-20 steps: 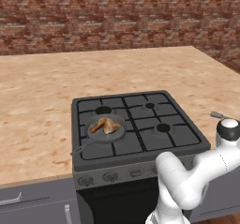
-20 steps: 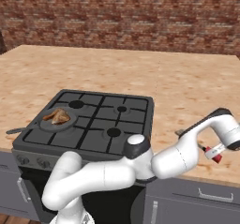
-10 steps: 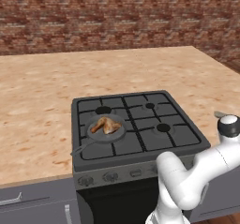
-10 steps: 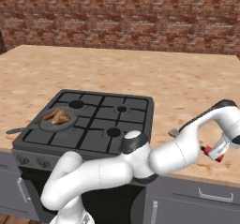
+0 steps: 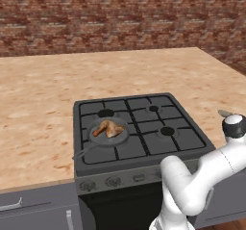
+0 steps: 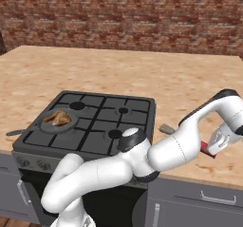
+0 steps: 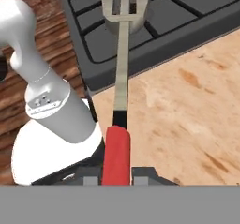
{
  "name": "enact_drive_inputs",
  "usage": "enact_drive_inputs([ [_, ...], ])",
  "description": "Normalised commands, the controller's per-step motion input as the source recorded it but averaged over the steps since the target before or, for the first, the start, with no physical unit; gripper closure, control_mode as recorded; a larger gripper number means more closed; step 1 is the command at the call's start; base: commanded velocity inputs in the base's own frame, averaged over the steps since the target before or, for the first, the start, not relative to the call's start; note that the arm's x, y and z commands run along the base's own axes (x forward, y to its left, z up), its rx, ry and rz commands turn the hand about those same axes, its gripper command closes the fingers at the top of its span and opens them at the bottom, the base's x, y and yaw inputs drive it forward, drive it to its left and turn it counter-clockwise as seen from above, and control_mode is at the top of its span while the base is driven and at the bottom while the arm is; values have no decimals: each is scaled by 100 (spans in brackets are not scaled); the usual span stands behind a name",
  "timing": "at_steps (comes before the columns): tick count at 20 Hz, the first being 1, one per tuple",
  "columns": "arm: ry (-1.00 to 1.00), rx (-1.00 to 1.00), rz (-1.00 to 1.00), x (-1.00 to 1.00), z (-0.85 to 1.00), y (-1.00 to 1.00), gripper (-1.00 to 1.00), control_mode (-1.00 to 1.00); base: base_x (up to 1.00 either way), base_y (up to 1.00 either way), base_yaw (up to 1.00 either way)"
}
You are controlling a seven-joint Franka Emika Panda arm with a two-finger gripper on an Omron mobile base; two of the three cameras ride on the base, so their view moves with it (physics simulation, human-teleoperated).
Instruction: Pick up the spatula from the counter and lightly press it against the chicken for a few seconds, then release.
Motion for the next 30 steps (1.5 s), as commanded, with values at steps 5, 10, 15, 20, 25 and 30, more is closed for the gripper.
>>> enact_drive_inputs([
  [5,-30,4,-1,-1,-24,95,100,-100,0,0,0],
  [10,-40,7,-7,-5,-11,88,100,-100,0,0,0],
  [15,-35,-5,-12,-18,46,68,100,-100,0,0,0],
  [20,-16,-7,-18,-18,50,60,100,-100,0,0,0],
  [25,-19,-2,-34,-42,-3,73,100,-100,0,0,0],
  [30,-18,0,-49,-46,-37,66,100,-100,0,0,0],
])
